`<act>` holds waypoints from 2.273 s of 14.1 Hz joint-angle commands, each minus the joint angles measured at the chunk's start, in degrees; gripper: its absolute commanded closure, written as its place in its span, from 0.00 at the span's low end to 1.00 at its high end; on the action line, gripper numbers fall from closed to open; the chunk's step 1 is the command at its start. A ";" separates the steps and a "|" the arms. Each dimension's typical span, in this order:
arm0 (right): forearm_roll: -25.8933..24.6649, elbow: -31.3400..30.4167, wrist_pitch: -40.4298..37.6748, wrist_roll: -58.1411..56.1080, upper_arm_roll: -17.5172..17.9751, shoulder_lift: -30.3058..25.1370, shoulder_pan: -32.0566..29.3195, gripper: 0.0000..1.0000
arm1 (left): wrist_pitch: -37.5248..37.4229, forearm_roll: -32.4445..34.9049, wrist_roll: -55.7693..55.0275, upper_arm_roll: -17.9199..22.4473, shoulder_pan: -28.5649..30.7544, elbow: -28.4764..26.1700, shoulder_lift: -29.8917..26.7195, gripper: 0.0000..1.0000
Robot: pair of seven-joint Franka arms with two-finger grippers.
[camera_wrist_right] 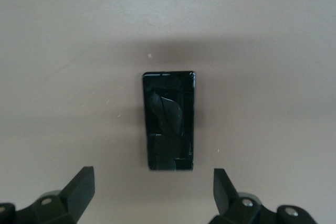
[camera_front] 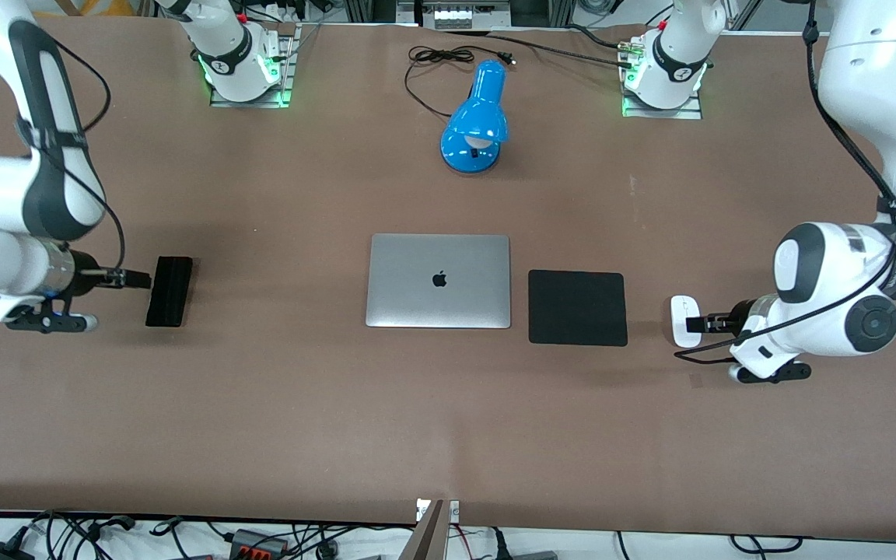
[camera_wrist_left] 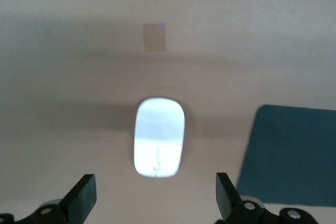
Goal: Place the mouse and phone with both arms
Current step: 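Lower the right gripper onto the phone while the left gripper grasps the mouse, then carry the phone toward the laptop while the left gripper carries the mouse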
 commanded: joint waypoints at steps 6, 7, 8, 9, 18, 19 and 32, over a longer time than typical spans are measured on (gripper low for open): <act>-0.64 -1.01 2.69 2.01 0.56 6.02 -1.14 0.00 | 9.82 2.89 4.95 -0.32 -1.30 -6.22 0.24 0.00; -0.72 -1.88 3.75 2.01 0.56 6.29 -1.23 0.00 | 10.27 2.89 4.95 -0.40 -1.21 -6.68 0.24 0.00; -0.72 -3.11 5.15 1.93 0.56 6.46 -1.49 0.00 | 10.36 2.98 4.95 -0.40 -1.21 -6.68 0.24 0.00; -0.72 -4.34 6.82 1.93 0.56 6.46 -1.41 0.00 | 10.45 2.98 4.95 -0.32 -1.21 -6.77 0.24 0.00; -0.37 -5.76 11.05 2.01 0.65 9.89 -1.76 0.00 | 14.58 2.98 5.12 0.04 -0.51 -9.50 0.94 0.00; -0.29 -5.76 11.05 2.01 0.65 9.98 -1.76 0.00 | 14.58 2.98 5.65 0.04 -0.42 -9.50 1.03 0.00; -0.37 -5.76 10.79 1.66 0.56 11.38 -1.23 0.26 | 18.53 2.98 6.00 0.13 -0.15 -10.72 2.61 0.00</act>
